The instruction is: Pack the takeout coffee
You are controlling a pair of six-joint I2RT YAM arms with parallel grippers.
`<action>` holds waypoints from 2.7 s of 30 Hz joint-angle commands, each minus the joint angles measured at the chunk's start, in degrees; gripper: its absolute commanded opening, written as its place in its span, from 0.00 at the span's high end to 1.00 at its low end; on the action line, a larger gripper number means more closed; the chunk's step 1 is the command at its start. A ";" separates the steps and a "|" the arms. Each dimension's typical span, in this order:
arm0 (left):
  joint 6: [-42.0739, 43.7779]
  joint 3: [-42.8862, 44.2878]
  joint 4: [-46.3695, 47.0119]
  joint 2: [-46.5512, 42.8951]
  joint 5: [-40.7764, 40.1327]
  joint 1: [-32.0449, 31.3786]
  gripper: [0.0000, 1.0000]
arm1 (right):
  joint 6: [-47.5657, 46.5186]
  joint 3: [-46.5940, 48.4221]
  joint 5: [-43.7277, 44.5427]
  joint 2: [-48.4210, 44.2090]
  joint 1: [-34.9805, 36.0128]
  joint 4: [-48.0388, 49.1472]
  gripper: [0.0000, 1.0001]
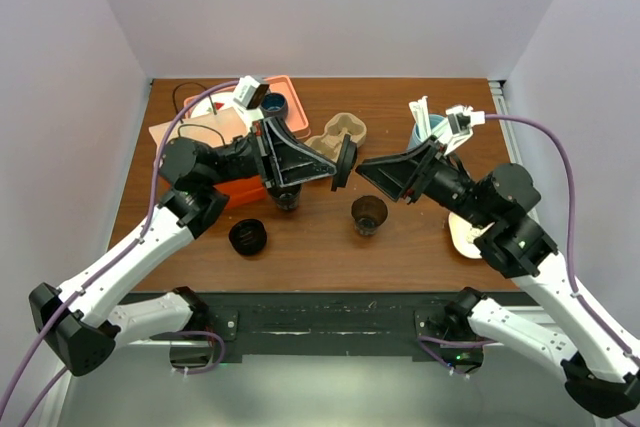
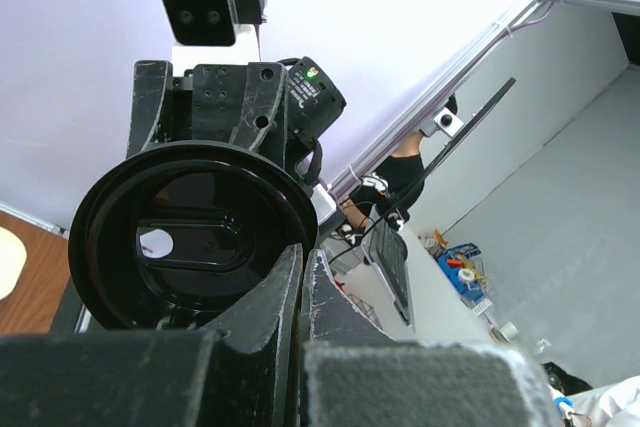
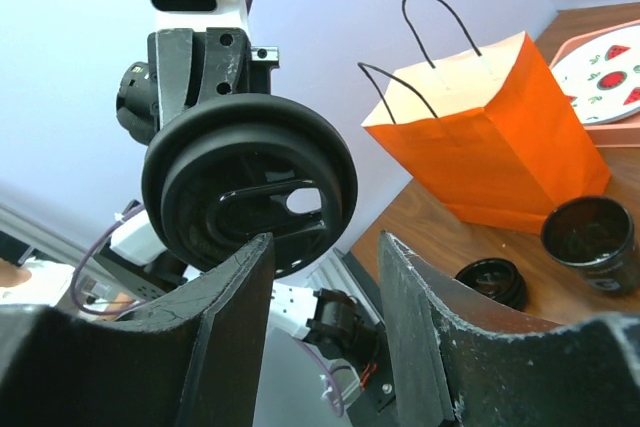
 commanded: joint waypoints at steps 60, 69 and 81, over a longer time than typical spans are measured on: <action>45.00 18.04 -60.75 13.36 -32.32 0.22 0.04 | -24.64 35.19 30.09 28.51 -0.44 -66.35 1.00; 45.28 9.86 -50.91 18.99 -27.75 0.22 0.13 | -22.88 28.08 28.78 36.43 -0.88 -63.47 1.00; 42.19 5.36 -43.86 26.28 -19.05 0.22 0.24 | -22.44 17.27 32.63 36.61 -0.88 -52.84 1.00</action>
